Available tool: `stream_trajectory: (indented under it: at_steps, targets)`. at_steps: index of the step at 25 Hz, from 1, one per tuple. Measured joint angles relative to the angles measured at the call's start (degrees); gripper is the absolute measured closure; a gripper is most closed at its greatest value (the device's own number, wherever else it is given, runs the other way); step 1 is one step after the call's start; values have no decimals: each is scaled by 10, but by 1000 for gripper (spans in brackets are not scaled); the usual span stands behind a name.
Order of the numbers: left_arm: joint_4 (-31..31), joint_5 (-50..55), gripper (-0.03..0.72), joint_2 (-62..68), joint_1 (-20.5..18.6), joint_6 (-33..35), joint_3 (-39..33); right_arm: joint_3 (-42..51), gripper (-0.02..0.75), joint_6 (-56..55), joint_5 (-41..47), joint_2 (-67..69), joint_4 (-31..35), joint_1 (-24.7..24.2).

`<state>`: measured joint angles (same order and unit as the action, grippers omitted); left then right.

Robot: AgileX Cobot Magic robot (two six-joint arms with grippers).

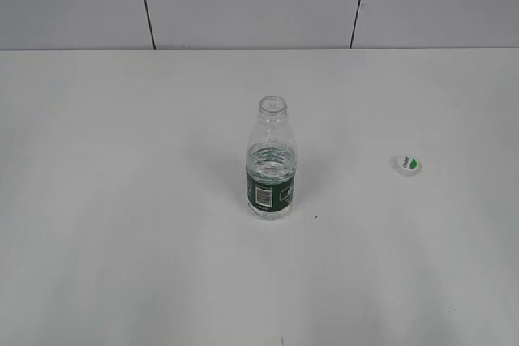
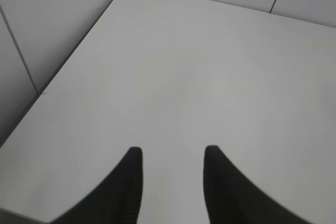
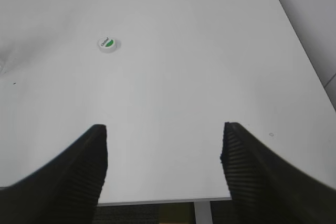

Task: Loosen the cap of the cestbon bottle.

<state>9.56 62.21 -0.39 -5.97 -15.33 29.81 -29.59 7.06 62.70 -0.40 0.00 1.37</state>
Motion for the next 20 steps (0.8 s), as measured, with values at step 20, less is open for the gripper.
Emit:
stream_trajectory:
  at_steps: [20]
  targets:
    - [-11, -8, 442, 0, 46, 75, 0, 0, 217, 0, 0, 0, 0, 0]
